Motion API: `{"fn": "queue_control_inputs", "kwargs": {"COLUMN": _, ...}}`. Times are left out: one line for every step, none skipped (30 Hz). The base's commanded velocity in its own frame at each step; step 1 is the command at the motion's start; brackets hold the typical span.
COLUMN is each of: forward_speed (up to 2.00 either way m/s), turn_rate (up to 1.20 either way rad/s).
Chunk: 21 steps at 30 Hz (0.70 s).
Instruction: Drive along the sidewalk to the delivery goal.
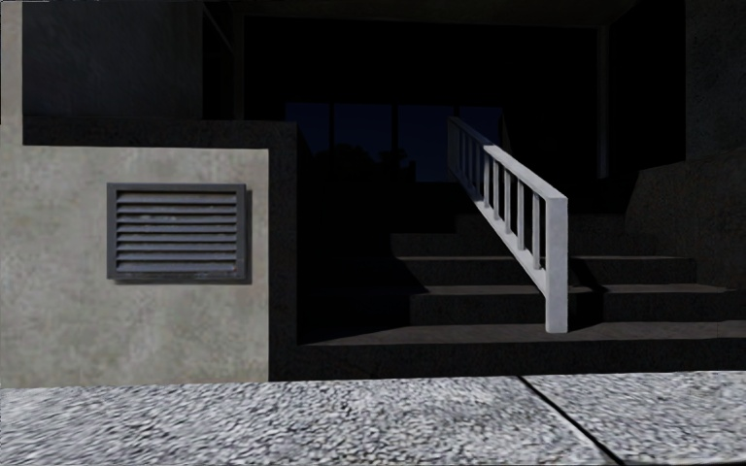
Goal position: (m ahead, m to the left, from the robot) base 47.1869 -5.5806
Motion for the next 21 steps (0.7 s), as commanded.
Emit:
{"fn": "queue_control_inputs", "kwargs": {"forward_speed": 0.00, "turn_rate": -1.20}}
{"fn": "queue_control_inputs", "kwargs": {"forward_speed": 0.00, "turn_rate": -1.20}}
{"fn": "queue_control_inputs", "kwargs": {"forward_speed": 0.00, "turn_rate": -1.20}}
{"fn": "queue_control_inputs", "kwargs": {"forward_speed": 0.00, "turn_rate": -1.20}}
{"fn": "queue_control_inputs", "kwargs": {"forward_speed": 0.00, "turn_rate": -1.20}}
{"fn": "queue_control_inputs", "kwargs": {"forward_speed": 0.00, "turn_rate": -1.20}}
{"fn": "queue_control_inputs", "kwargs": {"forward_speed": 0.00, "turn_rate": -1.20}}
{"fn": "queue_control_inputs", "kwargs": {"forward_speed": 0.00, "turn_rate": -1.20}}
{"fn": "queue_control_inputs", "kwargs": {"forward_speed": 0.00, "turn_rate": -1.20}}
{"fn": "queue_control_inputs", "kwargs": {"forward_speed": 0.00, "turn_rate": -1.20}}
{"fn": "queue_control_inputs", "kwargs": {"forward_speed": 0.00, "turn_rate": -1.20}}
{"fn": "queue_control_inputs", "kwargs": {"forward_speed": 0.00, "turn_rate": -1.20}}
{"fn": "queue_control_inputs", "kwargs": {"forward_speed": 0.00, "turn_rate": -1.20}}
{"fn": "queue_control_inputs", "kwargs": {"forward_speed": 0.00, "turn_rate": -1.20}}
{"fn": "queue_control_inputs", "kwargs": {"forward_speed": 0.00, "turn_rate": -1.20}}
{"fn": "queue_control_inputs", "kwargs": {"forward_speed": 0.00, "turn_rate": -1.20}}
{"fn": "queue_control_inputs", "kwargs": {"forward_speed": 0.00, "turn_rate": -1.20}}
{"fn": "queue_control_inputs", "kwargs": {"forward_speed": 0.00, "turn_rate": -1.20}}
{"fn": "queue_control_inputs", "kwargs": {"forward_speed": 0.00, "turn_rate": -1.20}}
{"fn": "queue_control_inputs", "kwargs": {"forward_speed": 0.00, "turn_rate": -1.20}}
{"fn": "queue_control_inputs", "kwargs": {"forward_speed": 0.00, "turn_rate": -1.20}}
